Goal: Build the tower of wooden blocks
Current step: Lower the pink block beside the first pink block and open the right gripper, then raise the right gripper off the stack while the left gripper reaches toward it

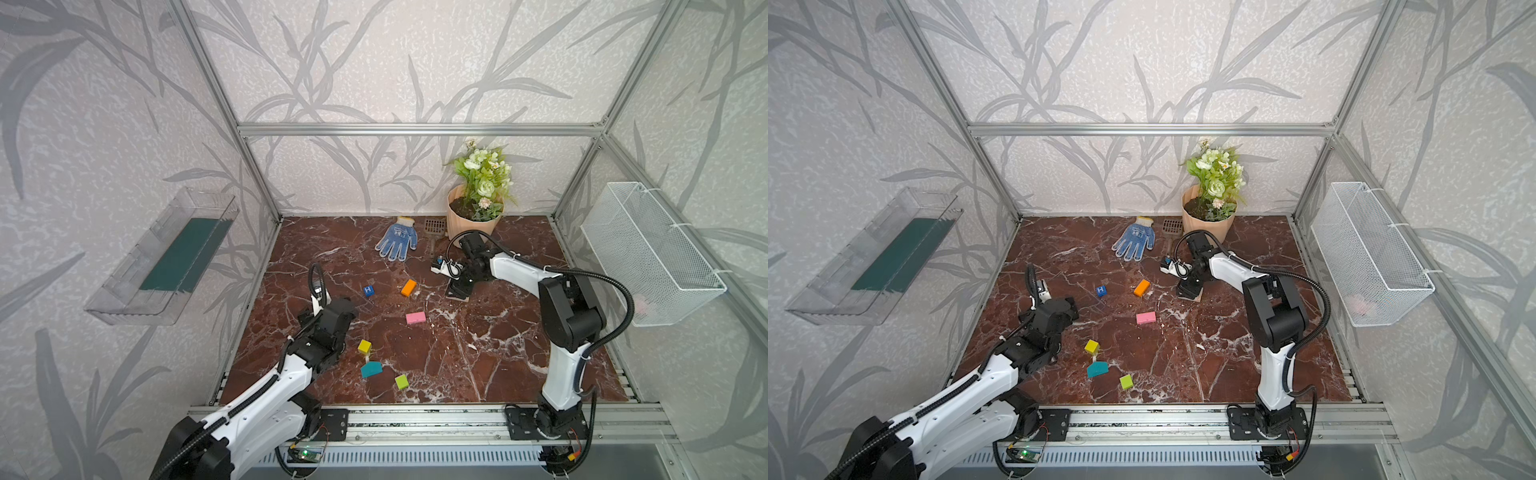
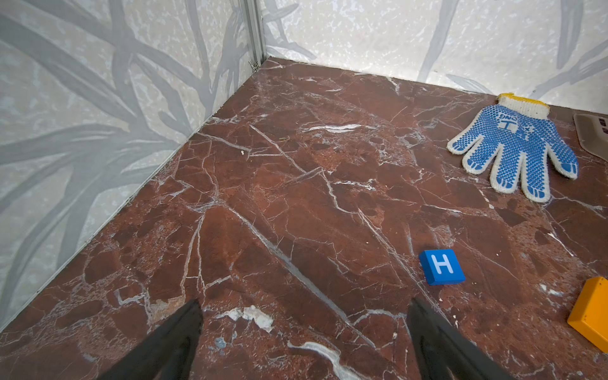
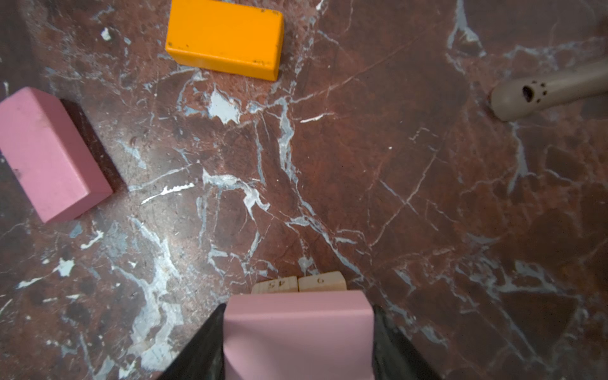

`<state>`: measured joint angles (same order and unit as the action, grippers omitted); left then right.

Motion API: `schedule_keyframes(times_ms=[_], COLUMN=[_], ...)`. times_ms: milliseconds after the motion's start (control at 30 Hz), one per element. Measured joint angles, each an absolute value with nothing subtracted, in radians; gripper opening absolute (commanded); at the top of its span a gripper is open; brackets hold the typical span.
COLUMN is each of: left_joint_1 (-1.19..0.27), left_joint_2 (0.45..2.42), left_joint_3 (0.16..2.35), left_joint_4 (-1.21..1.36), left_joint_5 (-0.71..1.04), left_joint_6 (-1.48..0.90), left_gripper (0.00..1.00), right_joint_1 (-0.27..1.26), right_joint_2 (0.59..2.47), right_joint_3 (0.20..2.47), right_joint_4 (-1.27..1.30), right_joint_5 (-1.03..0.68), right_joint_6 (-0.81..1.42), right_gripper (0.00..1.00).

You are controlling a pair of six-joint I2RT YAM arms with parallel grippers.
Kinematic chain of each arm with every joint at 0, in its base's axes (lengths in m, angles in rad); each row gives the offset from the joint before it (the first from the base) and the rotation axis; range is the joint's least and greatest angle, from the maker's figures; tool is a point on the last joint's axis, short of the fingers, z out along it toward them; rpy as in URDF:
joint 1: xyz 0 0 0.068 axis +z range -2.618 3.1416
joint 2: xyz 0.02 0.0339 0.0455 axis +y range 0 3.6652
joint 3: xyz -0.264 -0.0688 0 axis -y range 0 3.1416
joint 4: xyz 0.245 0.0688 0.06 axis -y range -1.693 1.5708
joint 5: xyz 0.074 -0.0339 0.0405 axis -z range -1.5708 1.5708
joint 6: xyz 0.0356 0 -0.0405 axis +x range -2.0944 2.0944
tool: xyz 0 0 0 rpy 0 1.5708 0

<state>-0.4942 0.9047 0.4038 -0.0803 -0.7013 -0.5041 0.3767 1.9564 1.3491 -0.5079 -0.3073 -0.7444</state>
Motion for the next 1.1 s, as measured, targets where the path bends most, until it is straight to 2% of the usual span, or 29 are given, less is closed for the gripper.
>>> schedule_keyframes(times_ms=[167,267,767,800,833,1100], left_joint_1=[-0.494,-0.494,-0.494,-0.494,-0.494,-0.494], left_joint_2=[0.905,0.905,0.905,0.905,0.905,0.905], left_joint_3=[0.404,0.404,0.404,0.404,0.404,0.404], left_joint_4=[-0.08,-0.08,-0.08,-0.08,-0.08,-0.08], left_joint_5=[-0.701,-0.701,-0.701,-0.701,-0.701,-0.701], left_joint_6=[-0.504,-0.504,-0.504,-0.504,-0.504,-0.504], left_gripper=[0.97,0.97,0.97,0.97,0.97,0.97], right_joint_1=[0.373,0.373,0.373,0.373,0.373,0.373], right_joint_2=[1.956,1.956,1.956,1.956,1.956,1.956], right_joint_3=[1.349,1.349,1.349,1.349,1.349,1.348], right_joint_4=[-0.506,-0.505,-0.499,-0.499,-0.499,-0.498], right_joint_5=[-0.307,-0.307,-0.308,-0.308,-0.308,-0.309], right_joint_6=[-0.744,-0.744,-0.737,-0.737,-0.736,-0.734], right_gripper=[0.36,0.46,0.53,0.88,0.99,0.99])
